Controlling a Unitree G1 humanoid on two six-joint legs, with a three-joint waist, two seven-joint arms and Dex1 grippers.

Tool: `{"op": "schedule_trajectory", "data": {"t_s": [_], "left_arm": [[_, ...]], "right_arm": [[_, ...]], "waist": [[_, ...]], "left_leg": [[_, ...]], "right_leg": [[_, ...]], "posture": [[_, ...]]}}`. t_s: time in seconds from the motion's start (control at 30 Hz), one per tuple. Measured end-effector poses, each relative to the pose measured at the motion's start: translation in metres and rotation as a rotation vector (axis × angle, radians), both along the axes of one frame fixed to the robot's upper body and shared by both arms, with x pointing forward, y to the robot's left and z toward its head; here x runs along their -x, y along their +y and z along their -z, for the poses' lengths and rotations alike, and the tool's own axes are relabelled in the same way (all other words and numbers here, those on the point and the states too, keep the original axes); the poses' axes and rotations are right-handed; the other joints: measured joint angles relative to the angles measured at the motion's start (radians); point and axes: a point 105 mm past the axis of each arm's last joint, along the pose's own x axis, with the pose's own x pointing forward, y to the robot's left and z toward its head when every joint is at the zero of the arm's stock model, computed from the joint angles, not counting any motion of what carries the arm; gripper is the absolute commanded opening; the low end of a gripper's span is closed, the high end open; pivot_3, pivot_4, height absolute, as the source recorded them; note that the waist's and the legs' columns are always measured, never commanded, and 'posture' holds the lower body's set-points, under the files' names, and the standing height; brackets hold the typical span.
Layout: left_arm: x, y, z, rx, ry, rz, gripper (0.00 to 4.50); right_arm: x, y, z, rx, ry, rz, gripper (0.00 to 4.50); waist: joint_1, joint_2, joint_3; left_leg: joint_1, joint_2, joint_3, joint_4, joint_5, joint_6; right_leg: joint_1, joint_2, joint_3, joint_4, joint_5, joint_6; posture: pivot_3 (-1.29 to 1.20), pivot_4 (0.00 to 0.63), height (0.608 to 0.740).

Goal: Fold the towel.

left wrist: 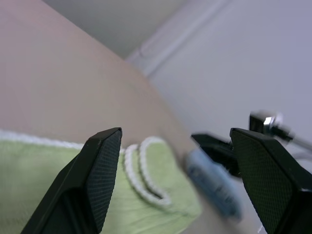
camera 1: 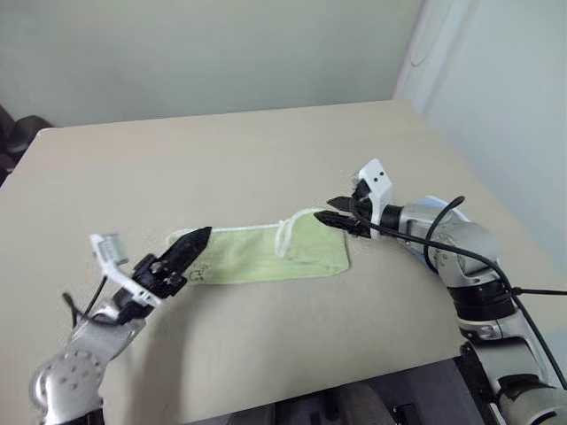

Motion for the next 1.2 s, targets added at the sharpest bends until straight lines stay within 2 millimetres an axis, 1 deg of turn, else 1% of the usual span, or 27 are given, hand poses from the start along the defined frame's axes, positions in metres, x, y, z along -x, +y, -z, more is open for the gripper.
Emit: {"op": "schedule_trajectory", "data": {"t_s": [0.03, 0.13, 0.23, 0.3, 0.4, 0.43, 0.53, 0.63, 0.77, 1.03, 1.13, 1.2], "left_arm": [[0.006, 0.000, -0.002, 0.059, 0.015, -0.021, 4.45], [0.022, 0.003, -0.006, 0.262, 0.080, -0.122, 4.48], [0.031, 0.010, -0.009, 0.331, 0.134, -0.215, 4.48], [0.032, 0.015, -0.009, 0.355, 0.167, -0.284, 4.48], [0.026, 0.027, 0.000, 0.321, 0.248, -0.433, 4.48], [0.024, 0.028, 0.005, 0.300, 0.284, -0.461, 4.48], [0.021, 0.026, 0.030, 0.155, 0.433, -0.498, 4.48], [0.023, 0.027, 0.043, 0.145, 0.503, -0.511, 4.48], [0.022, 0.032, 0.047, 0.175, 0.525, -0.524, 4.48], [0.015, 0.033, 0.052, 0.215, 0.571, -0.544, 4.48], [0.015, 0.030, 0.058, 0.201, 0.606, -0.570, 4.48], [0.016, 0.032, 0.060, 0.208, 0.614, -0.598, 4.48]], "right_arm": [[-0.001, 0.001, -0.001, -0.006, -0.007, -0.001, 1.31], [-0.007, 0.005, 0.002, -0.028, -0.007, 0.010, 1.31], [-0.013, 0.004, 0.007, -0.030, 0.000, 0.029, 1.31], [-0.015, 0.006, 0.009, -0.039, 0.003, 0.032, 1.31], [-0.018, 0.008, 0.013, -0.047, 0.014, 0.037, 1.31], [-0.018, 0.009, 0.014, -0.048, 0.013, 0.037, 1.31], [-0.018, 0.014, 0.014, -0.057, 0.008, 0.031, 1.31], [-0.019, 0.014, 0.016, -0.052, 0.012, 0.039, 1.31], [-0.020, 0.014, 0.017, -0.046, 0.010, 0.050, 1.31], [-0.024, 0.008, 0.017, -0.046, 0.009, 0.089, 1.31], [-0.027, 0.002, 0.016, -0.051, 0.009, 0.116, 1.31], [-0.028, 0.000, 0.016, -0.050, 0.009, 0.125, 1.31]], "waist": [[-0.001, 0.000, 0.000], [-0.004, 0.000, 0.001], [-0.002, 0.002, 0.003], [-0.002, 0.004, 0.005], [-0.004, 0.005, 0.007], [-0.005, 0.005, 0.007], [-0.008, 0.005, 0.007], [-0.009, 0.005, 0.007], [-0.010, 0.007, 0.008], [-0.012, 0.008, 0.008], [-0.013, 0.008, 0.008], [-0.015, 0.009, 0.008]], "left_leg": [[0.001, 0.000, 0.000, 0.000, 0.000, 0.000], [0.004, -0.001, 0.000, 0.000, -0.001, -0.001], [0.005, 0.000, 0.000, 0.001, -0.002, -0.002], [0.006, 0.000, 0.000, 0.001, -0.002, -0.003], [0.006, 0.000, 0.000, 0.001, -0.002, -0.003], [0.007, 0.000, 0.000, 0.001, -0.002, -0.002], [0.009, 0.000, 0.000, 0.001, -0.001, 0.000], [0.012, 0.000, 0.000, 0.001, -0.002, 0.000], [0.014, 0.000, 0.000, -0.001, -0.005, -0.001], [0.015, 0.000, 0.001, -0.001, -0.006, 0.000], [0.015, 0.000, 0.001, -0.001, -0.006, 0.000], [0.016, 0.000, 0.001, -0.001, -0.006, 0.000]], "right_leg": [[0.001, 0.000, 0.000, 0.000, -0.001, 0.001], [0.004, 0.000, 0.001, 0.000, -0.004, 0.002], [0.006, 0.000, 0.001, -0.001, -0.005, 0.002], [0.008, 0.000, 0.001, -0.001, -0.005, 0.002], [0.009, 0.001, 0.001, -0.001, -0.005, 0.002], [0.009, 0.001, 0.001, -0.001, -0.005, 0.002], [0.010, 0.001, 0.000, -0.001, -0.005, 0.002], [0.012, 0.001, 0.000, -0.001, -0.005, 0.002], [0.012, 0.001, 0.000, -0.001, -0.005, 0.002], [0.012, 0.001, 0.000, -0.001, -0.005, 0.002], [0.012, 0.001, 0.001, -0.001, -0.006, 0.002], [0.012, 0.001, 0.001, -0.001, -0.006, 0.002]], "posture": [[0.00, 0.150, 0.740], [0.00, 0.150, 0.740], [0.00, 0.150, 0.740], [0.00, 0.150, 0.740], [0.00, 0.150, 0.740], [0.00, 0.150, 0.740], [0.00, 0.150, 0.740], [0.00, 0.150, 0.740], [0.00, 0.150, 0.740], [0.00, 0.150, 0.740], [0.00, 0.150, 0.740], [0.00, 0.150, 0.740]]}}
